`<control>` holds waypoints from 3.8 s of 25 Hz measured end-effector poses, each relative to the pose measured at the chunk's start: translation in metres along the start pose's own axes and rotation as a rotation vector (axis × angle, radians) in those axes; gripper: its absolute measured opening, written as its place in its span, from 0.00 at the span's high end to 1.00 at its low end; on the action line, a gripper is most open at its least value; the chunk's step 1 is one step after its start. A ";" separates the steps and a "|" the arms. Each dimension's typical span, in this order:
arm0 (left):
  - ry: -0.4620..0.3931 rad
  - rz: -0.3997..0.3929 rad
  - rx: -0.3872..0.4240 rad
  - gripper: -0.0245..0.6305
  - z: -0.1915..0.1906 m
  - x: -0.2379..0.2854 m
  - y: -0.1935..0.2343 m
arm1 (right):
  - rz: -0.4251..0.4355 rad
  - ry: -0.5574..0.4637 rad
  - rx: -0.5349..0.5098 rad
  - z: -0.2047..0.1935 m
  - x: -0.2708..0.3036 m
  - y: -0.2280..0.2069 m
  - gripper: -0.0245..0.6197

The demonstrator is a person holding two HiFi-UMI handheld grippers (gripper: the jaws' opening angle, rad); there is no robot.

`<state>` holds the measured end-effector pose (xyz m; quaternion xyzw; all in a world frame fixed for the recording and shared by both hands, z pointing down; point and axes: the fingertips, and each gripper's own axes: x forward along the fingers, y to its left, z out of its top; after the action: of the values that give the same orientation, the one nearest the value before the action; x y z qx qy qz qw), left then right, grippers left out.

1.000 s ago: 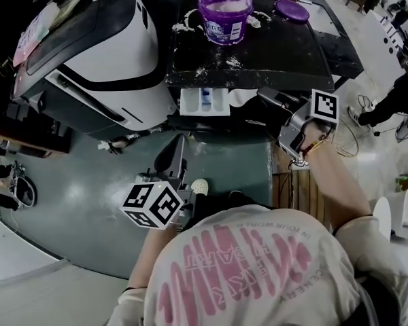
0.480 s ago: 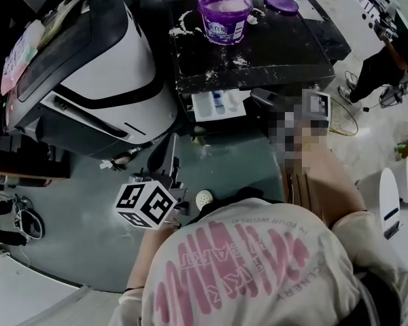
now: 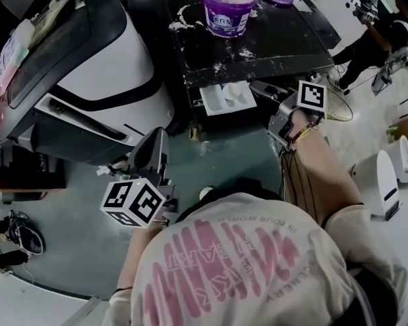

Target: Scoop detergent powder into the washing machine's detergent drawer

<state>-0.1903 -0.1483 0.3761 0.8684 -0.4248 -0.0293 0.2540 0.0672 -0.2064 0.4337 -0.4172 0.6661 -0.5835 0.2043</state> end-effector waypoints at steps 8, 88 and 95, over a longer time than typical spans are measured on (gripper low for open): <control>0.000 0.040 -0.043 0.96 -0.005 -0.017 0.035 | -0.118 0.037 -0.184 -0.009 0.021 -0.007 0.95; -0.105 0.111 -0.124 0.96 0.002 -0.046 0.066 | -0.474 0.561 -2.026 -0.115 0.065 -0.007 0.95; -0.115 0.121 -0.114 0.96 0.003 -0.042 0.058 | -0.472 0.530 -2.146 -0.116 0.063 -0.001 0.95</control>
<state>-0.2598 -0.1474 0.3940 0.8220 -0.4883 -0.0880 0.2794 -0.0565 -0.1854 0.4754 -0.3555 0.7497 0.1958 -0.5227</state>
